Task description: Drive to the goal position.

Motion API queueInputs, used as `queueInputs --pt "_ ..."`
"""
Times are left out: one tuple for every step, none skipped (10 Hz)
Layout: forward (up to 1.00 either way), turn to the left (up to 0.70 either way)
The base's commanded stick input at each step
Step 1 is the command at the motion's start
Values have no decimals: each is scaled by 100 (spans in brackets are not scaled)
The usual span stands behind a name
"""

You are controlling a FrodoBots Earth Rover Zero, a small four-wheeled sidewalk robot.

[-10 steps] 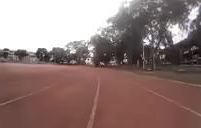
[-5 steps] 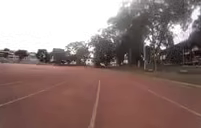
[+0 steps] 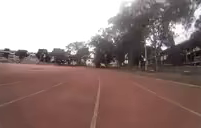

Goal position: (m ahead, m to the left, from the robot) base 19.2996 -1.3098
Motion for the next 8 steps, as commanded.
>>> queueInputs --pt "50 0" --pt "50 0" --pt "50 0" --pt "50 0" --pt "50 0" --pt "50 0" --pt "50 0" --pt "50 0"
